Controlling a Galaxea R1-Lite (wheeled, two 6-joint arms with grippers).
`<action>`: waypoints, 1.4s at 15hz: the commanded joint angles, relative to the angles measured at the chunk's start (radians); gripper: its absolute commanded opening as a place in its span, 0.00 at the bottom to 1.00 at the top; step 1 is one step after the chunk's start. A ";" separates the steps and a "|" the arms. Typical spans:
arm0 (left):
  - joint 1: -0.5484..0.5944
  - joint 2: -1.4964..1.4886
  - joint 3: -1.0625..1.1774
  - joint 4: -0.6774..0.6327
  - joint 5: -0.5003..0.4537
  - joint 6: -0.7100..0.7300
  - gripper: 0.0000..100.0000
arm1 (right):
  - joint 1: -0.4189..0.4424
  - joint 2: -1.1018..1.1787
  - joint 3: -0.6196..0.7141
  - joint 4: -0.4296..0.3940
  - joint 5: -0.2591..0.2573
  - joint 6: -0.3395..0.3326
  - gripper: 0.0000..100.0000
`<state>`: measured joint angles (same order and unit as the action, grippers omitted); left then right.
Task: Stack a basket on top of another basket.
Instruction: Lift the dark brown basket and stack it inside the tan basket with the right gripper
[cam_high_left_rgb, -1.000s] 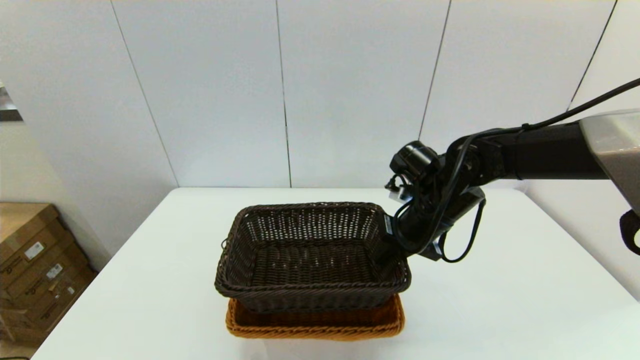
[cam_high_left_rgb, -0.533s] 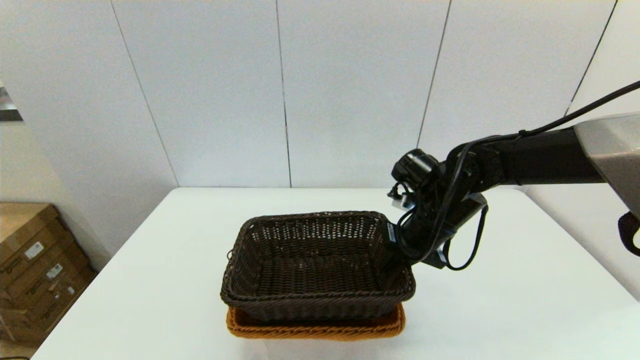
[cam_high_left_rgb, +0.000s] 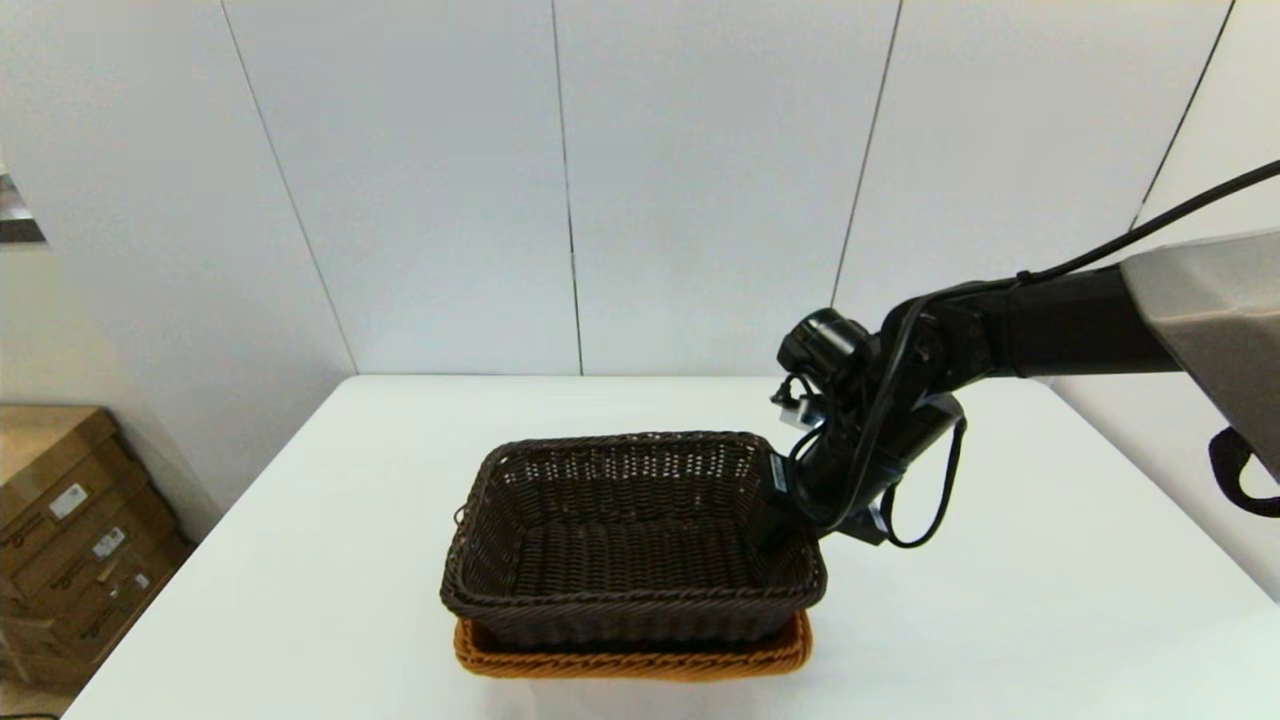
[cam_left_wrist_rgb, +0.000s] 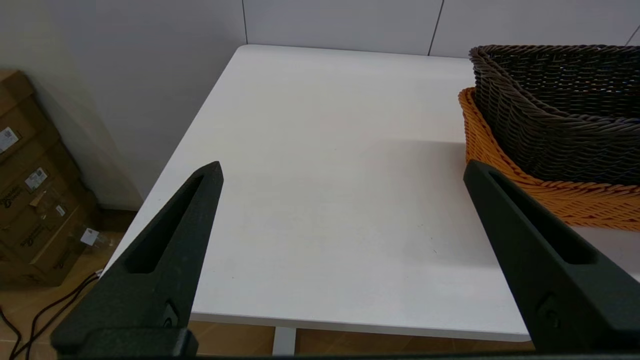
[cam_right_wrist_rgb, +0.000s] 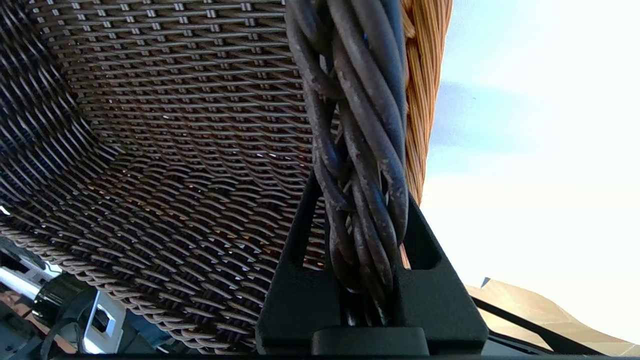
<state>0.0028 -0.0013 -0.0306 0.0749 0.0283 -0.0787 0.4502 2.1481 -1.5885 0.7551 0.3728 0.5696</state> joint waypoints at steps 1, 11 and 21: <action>0.000 0.000 0.000 0.000 0.001 -0.001 1.00 | 0.001 0.009 0.001 0.004 0.005 0.001 0.00; 0.000 0.000 0.000 0.000 0.001 -0.001 1.00 | 0.004 0.006 -0.002 0.003 -0.005 -0.002 1.00; 0.000 0.000 0.000 0.000 0.001 -0.001 1.00 | 0.010 -0.042 -0.002 0.006 -0.005 -0.005 1.00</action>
<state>0.0028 -0.0013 -0.0306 0.0749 0.0283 -0.0791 0.4583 2.1185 -1.5900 0.7572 0.3640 0.5623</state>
